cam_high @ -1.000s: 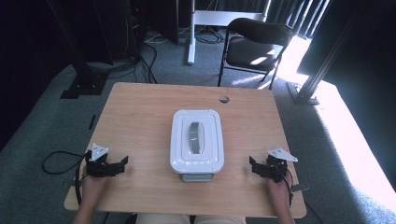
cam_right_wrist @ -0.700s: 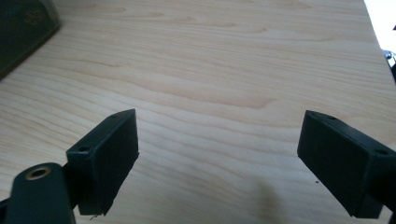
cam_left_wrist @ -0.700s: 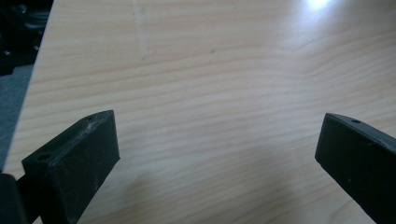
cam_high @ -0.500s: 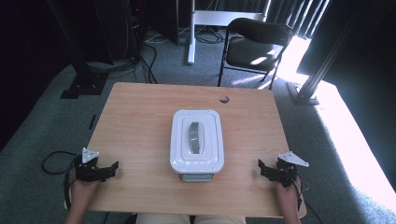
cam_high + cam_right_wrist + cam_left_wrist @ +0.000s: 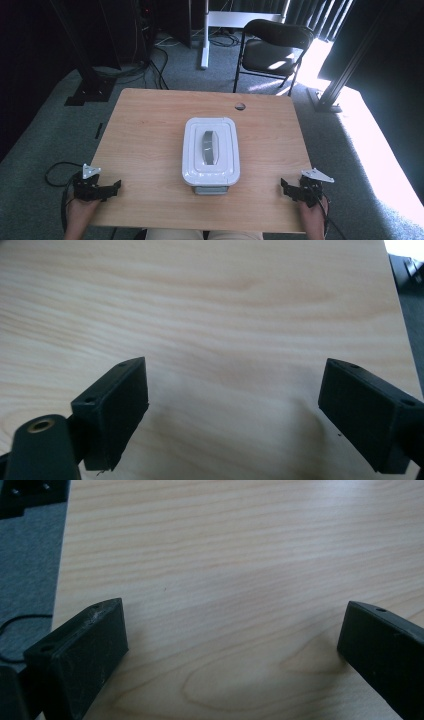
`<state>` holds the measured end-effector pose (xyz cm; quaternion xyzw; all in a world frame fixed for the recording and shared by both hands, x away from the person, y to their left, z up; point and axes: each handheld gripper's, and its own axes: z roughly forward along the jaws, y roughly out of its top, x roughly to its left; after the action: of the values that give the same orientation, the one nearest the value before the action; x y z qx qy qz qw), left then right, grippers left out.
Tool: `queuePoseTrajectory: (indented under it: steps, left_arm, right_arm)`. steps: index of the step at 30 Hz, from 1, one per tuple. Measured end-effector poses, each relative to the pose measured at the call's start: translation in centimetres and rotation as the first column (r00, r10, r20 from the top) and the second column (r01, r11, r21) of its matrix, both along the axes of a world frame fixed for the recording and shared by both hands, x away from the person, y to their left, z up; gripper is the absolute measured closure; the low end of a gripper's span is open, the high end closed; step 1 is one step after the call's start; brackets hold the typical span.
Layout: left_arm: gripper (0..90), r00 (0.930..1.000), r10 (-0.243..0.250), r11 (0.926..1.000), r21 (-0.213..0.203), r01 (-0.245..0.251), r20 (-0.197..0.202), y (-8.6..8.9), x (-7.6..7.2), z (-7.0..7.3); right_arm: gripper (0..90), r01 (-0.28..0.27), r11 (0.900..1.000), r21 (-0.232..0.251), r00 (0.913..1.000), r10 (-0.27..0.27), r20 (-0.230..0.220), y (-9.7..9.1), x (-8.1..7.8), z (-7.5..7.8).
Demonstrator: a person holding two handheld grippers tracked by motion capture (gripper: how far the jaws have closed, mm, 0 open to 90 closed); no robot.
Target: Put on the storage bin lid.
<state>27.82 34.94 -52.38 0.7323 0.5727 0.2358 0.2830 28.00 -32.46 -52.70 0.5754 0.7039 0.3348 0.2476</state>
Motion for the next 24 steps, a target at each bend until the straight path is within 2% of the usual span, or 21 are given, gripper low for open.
queuePoseTrajectory:
  steps: [2, 5, 6, 15, 24]
  left_arm:
    - [0.3, 0.9999, 0.007, 0.9999, 0.012, -0.007, 0.010, 0.07, -0.15, 0.01]
    - [0.3, 0.9999, -0.010, 0.9999, -0.008, 0.010, -0.004, 0.25, -0.19, -0.01]
    - [0.3, 0.9999, -0.015, 0.9999, -0.007, 0.015, -0.004, 0.29, -0.22, -0.02]
    - [0.3, 0.9997, -0.025, 0.9996, -0.010, 0.025, -0.003, 0.07, -0.57, -0.05]
    - [0.3, 1.0000, -0.004, 1.0000, -0.008, 0.004, -0.003, -0.15, -0.58, -0.04]
  right_arm:
    - [12.1, 0.006, 1.0000, 0.001, 0.9997, -0.006, -0.022, -0.14, -0.15, -0.07]
    - [12.5, 0.011, 0.9997, -0.023, 0.9990, -0.011, -0.042, -0.16, -0.34, -0.16]
    - [12.4, 0.007, 0.9994, -0.035, 0.9990, -0.009, -0.043, -0.13, -0.42, -0.18]
    - [12.4, 0.011, 0.9994, -0.034, 0.9989, -0.013, -0.045, -0.15, -0.55, -0.18]
    - [12.4, 0.023, 0.9992, -0.034, 0.9987, -0.024, -0.044, -0.08, -0.50, -0.19]
